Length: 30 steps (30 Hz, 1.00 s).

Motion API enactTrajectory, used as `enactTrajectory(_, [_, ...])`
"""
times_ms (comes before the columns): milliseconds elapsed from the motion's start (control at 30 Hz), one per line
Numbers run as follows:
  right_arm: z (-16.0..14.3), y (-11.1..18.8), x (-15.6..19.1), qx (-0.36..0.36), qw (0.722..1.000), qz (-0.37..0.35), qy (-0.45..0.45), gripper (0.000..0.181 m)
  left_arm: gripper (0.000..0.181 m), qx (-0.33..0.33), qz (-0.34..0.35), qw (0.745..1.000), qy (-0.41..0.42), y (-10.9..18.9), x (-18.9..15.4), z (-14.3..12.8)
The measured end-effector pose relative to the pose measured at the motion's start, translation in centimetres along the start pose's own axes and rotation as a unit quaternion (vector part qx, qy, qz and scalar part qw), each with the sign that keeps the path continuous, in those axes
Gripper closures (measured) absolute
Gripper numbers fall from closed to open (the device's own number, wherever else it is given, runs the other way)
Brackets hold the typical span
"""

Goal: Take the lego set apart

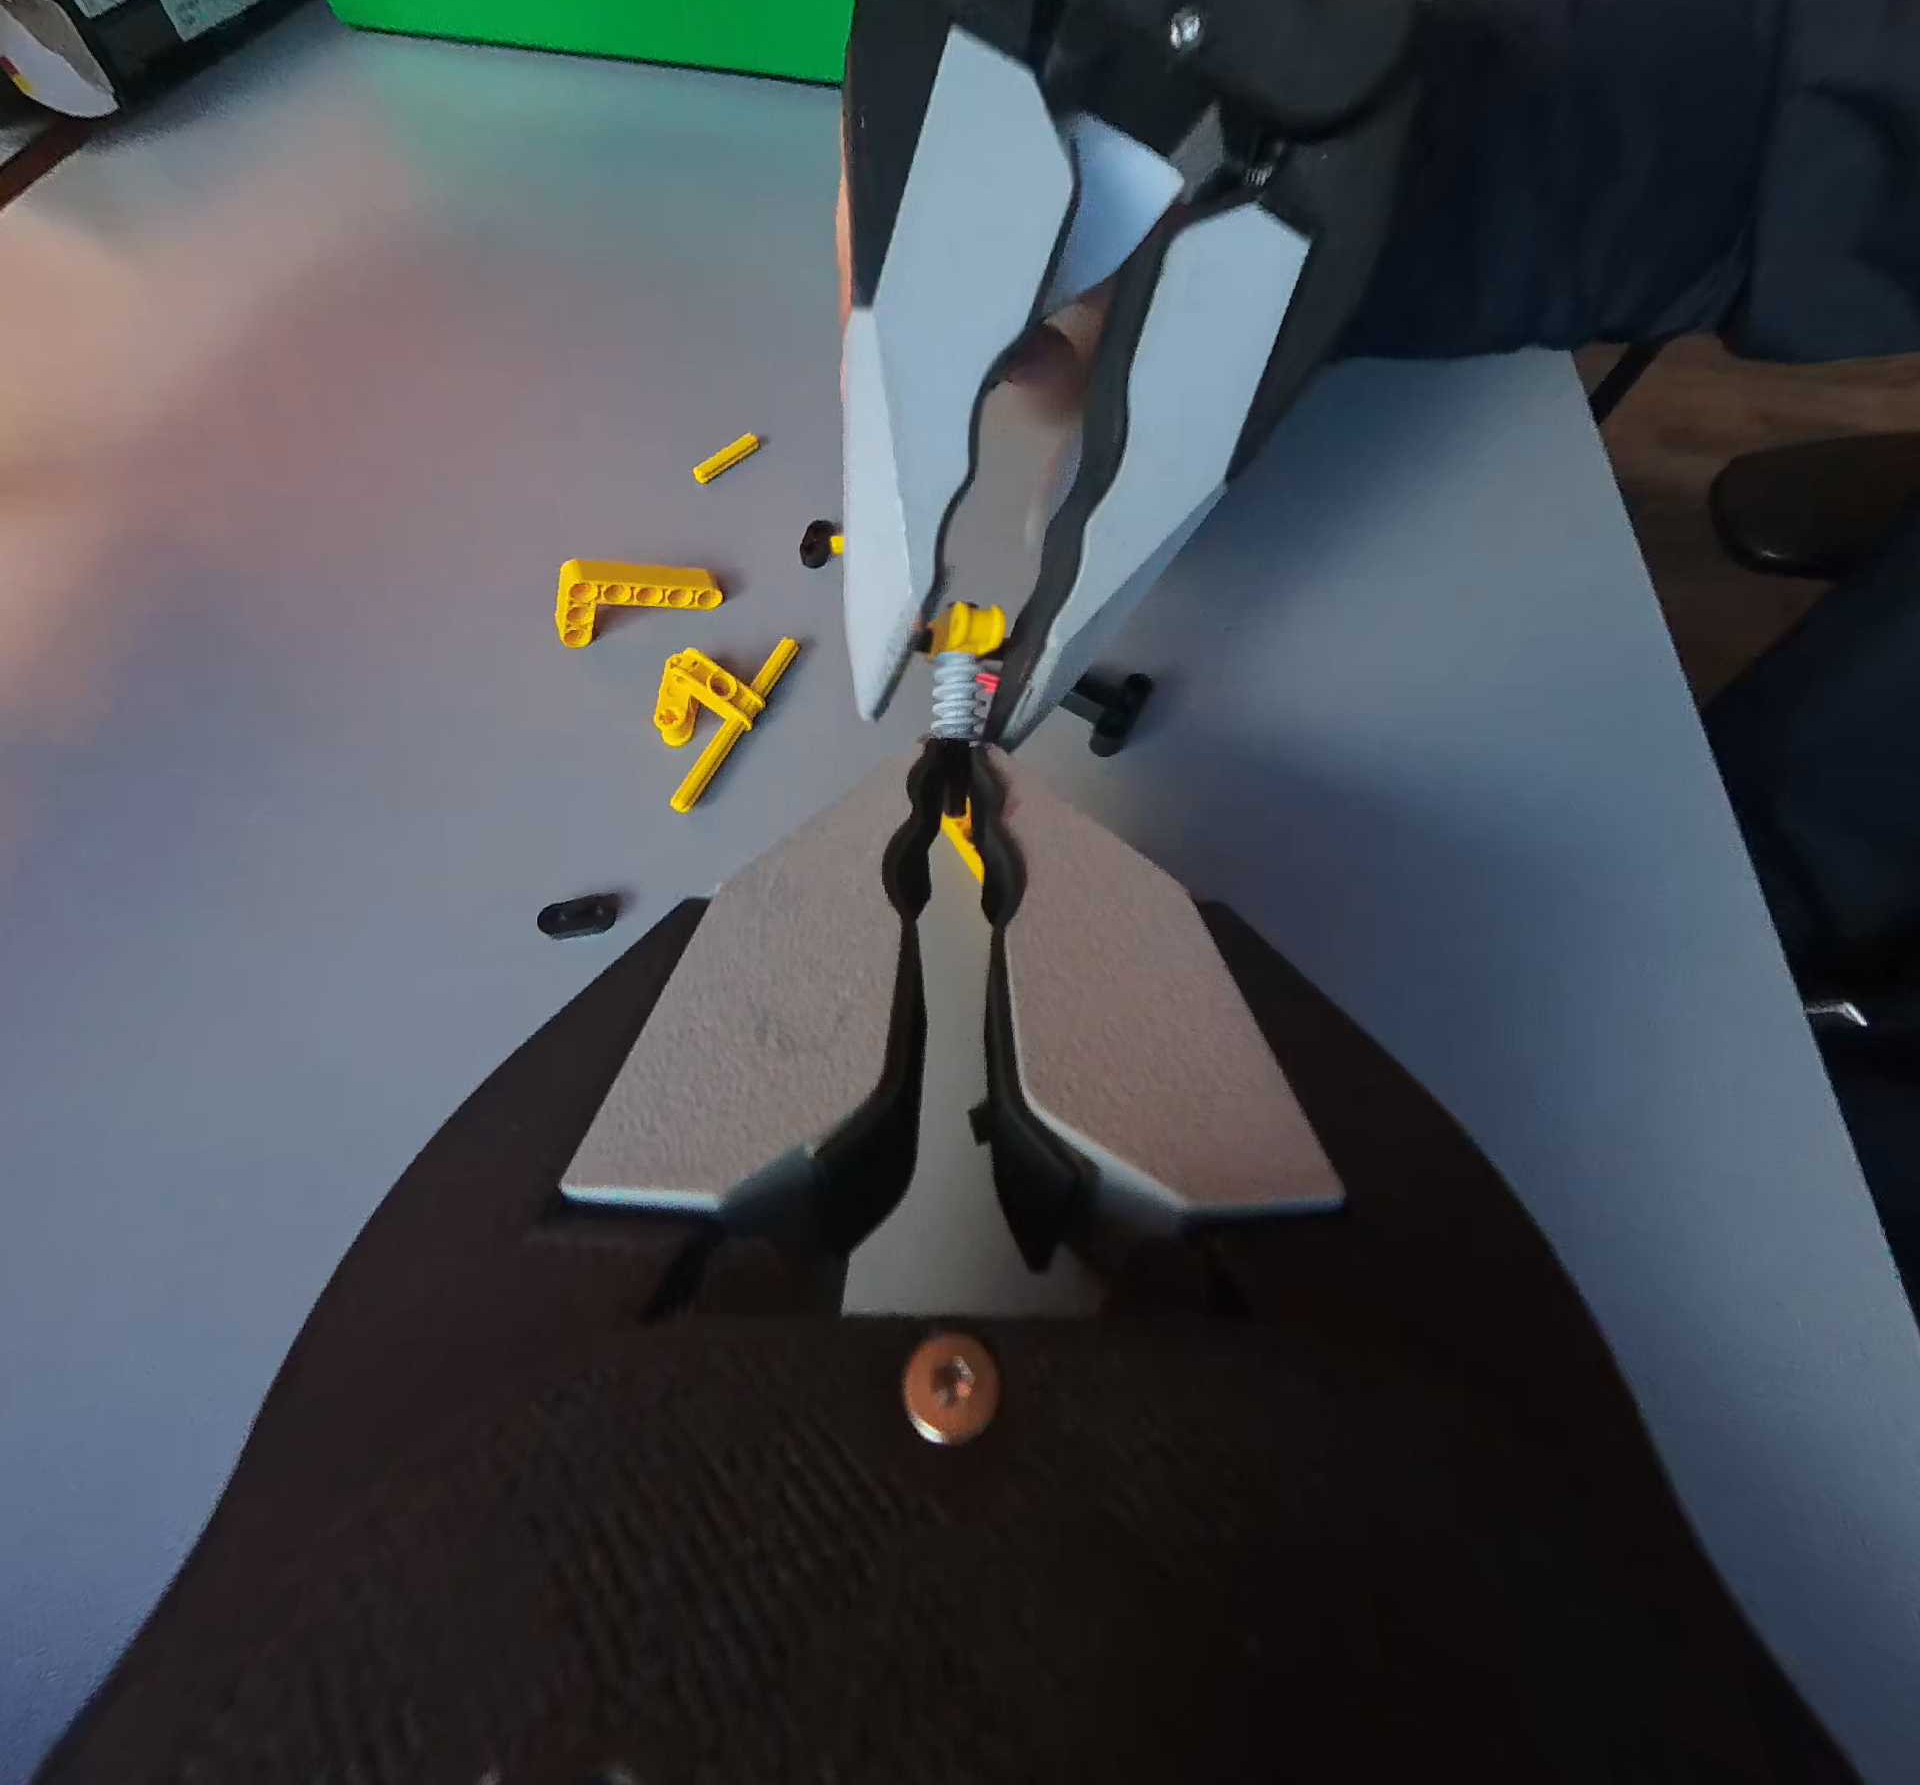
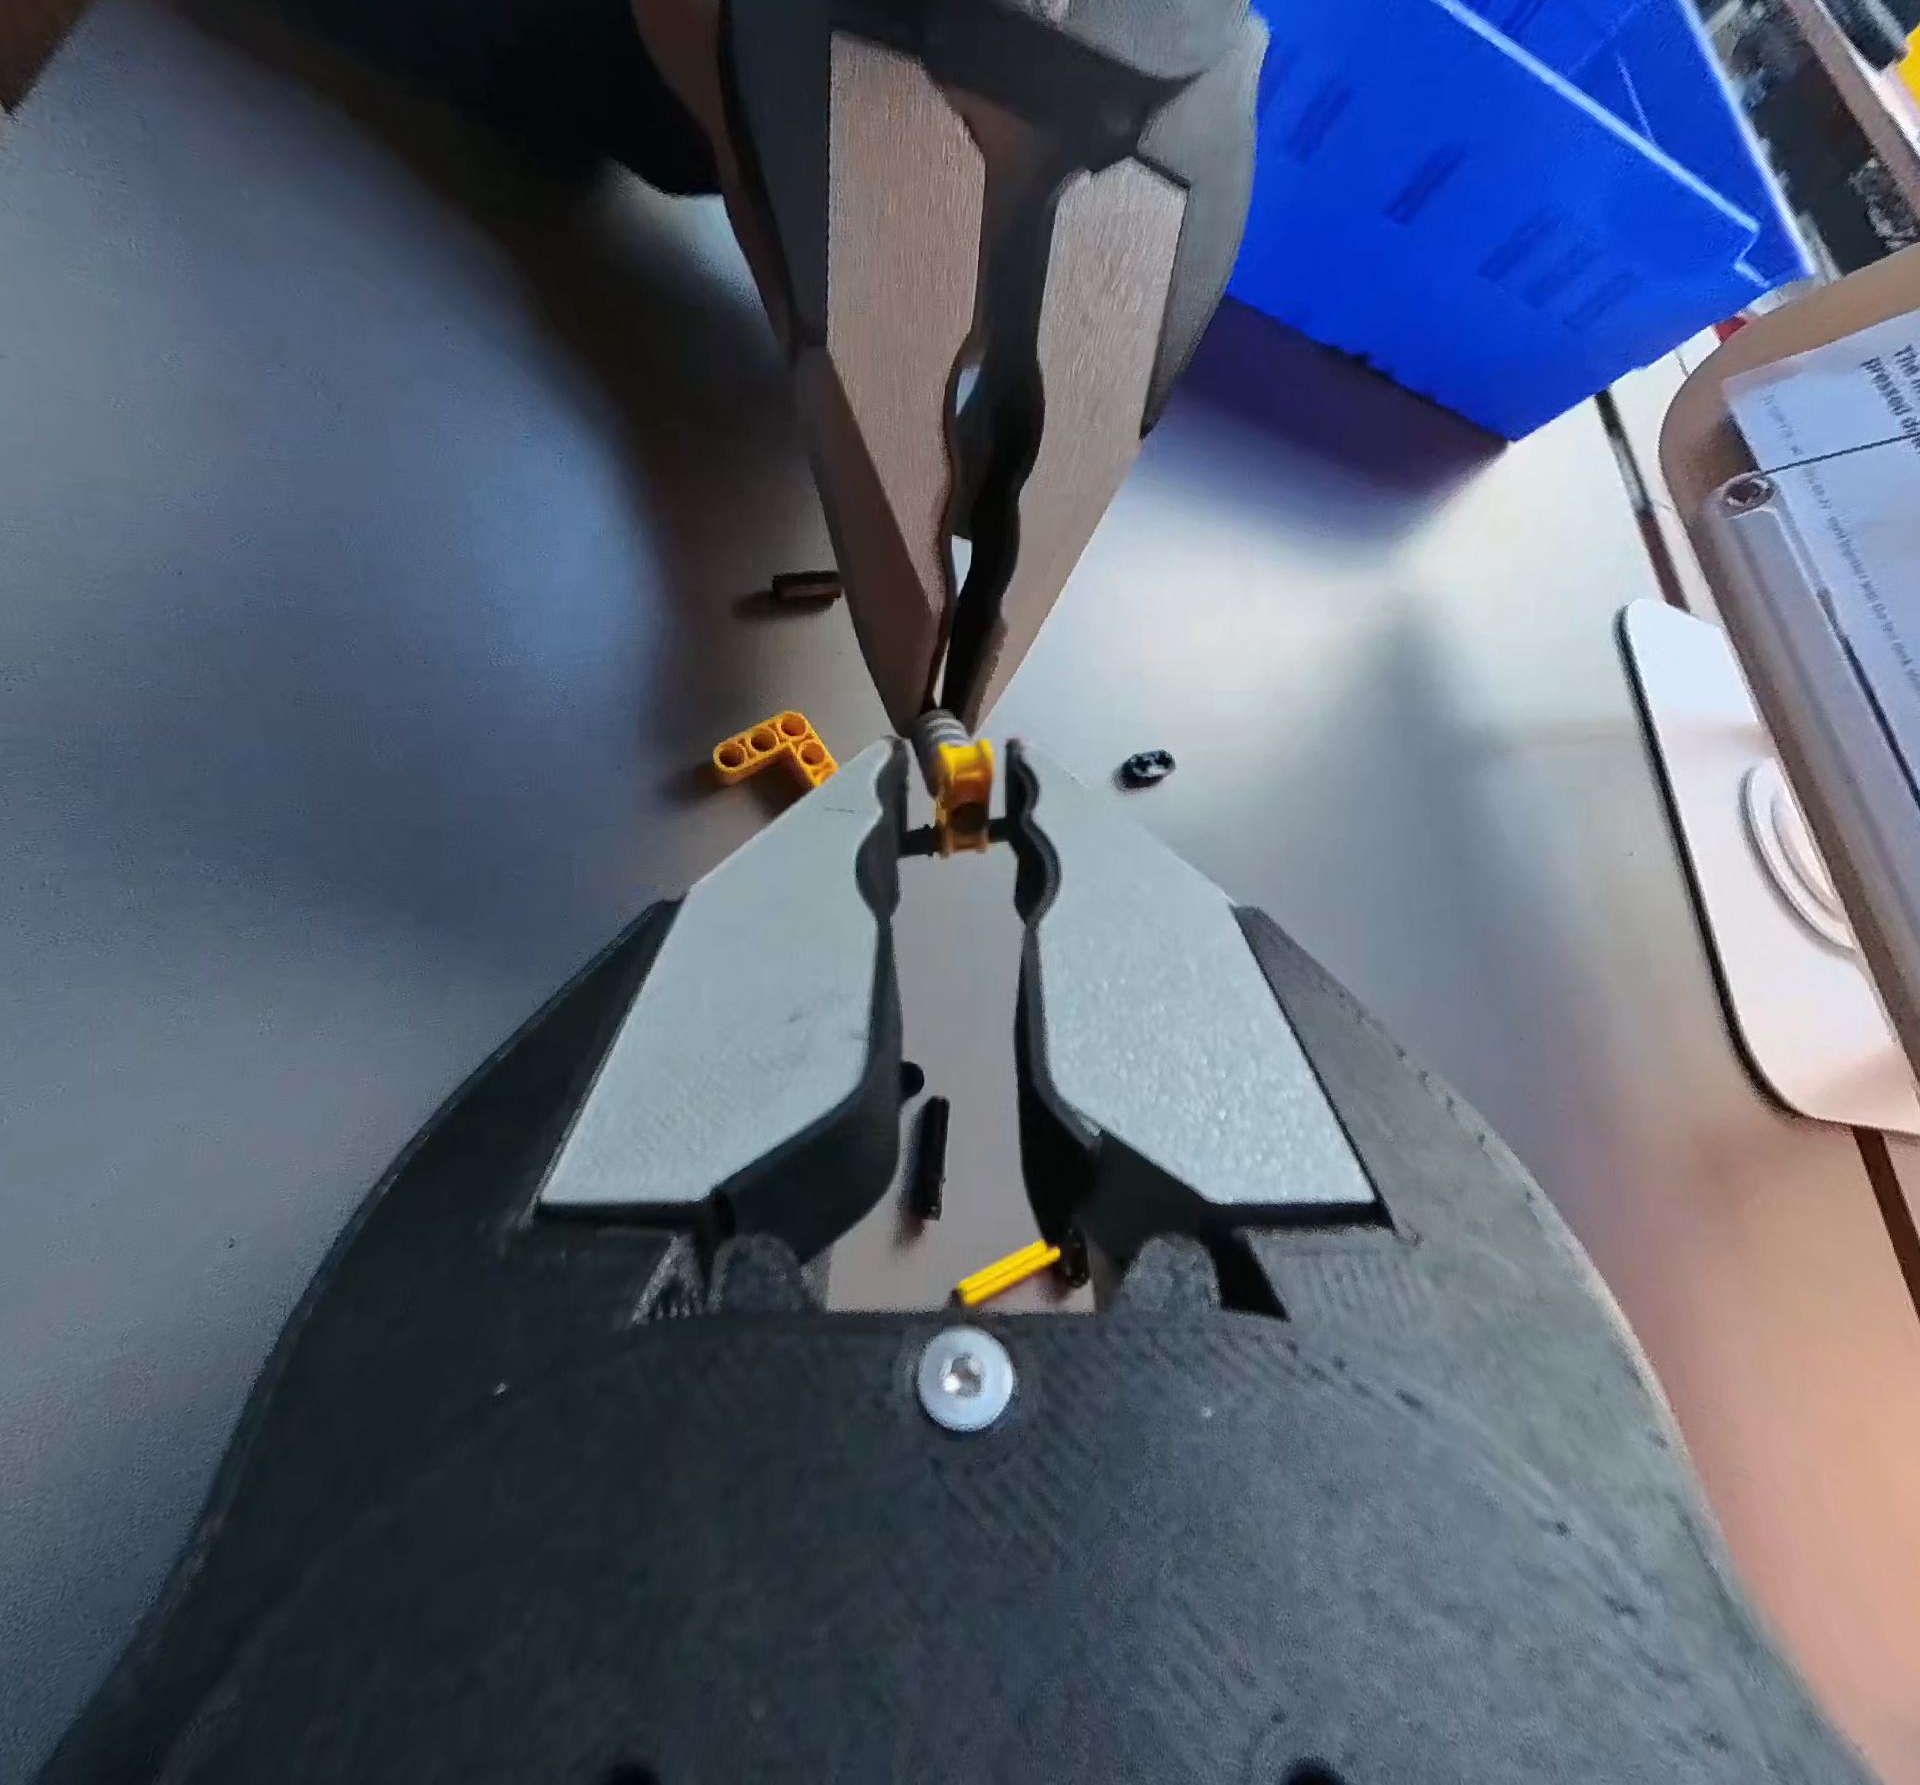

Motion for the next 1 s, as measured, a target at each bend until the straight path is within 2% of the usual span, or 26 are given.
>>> enactTrajectory(67, [0.0,-0.2,0.2,0.002,1.0,0.005,0.007,0.173,0.181,-0.004,-0.004,1.0,0.003,0.1,-0.1,0.2])
enactTrajectory(167, [0.0,-0.2,0.3,-0.003,1.0,0.004,0.011,0.172,0.18,0.0,0.0,1.0,0.0,0.1,-0.2,0.2])
enactTrajectory(533, [-0.4,0.5,-0.8,-0.074,0.993,0.047,-0.083,0.174,0.18,-0.031,-0.015,0.999,0.02,0.6,-0.1,0.5])
enactTrajectory(600, [-0.4,0.4,-0.8,-0.057,0.995,0.041,-0.076,0.175,0.179,-0.029,-0.011,0.999,0.023,0.7,0.0,0.5])
enactTrajectory(667, [-0.2,0.0,-0.6,-0.01,0.998,0.024,-0.051,0.174,0.18,-0.012,0.016,1.0,0.022,0.6,0.0,0.4])
enactTrajectory(833, [0.3,-0.3,0.0,0.07,0.997,-0.024,0.034,0.174,0.18,0.025,0.088,0.995,-0.037,0.3,-0.7,0.7])
enactTrajectory(1000, [0.1,-0.4,0.7,0.069,0.997,-0.021,0.036,0.174,0.18,0.023,0.062,0.998,-0.011,0.2,-0.6,0.2])
Point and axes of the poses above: each gripper's, where its closed fingertips meet, y back along the fingers, z out of its top, x = y × z across the jaws, the point moved 10 cm from there along y, back along the fingers, and after that the axes turned 8 degrees about y, right-handed, at the moved point
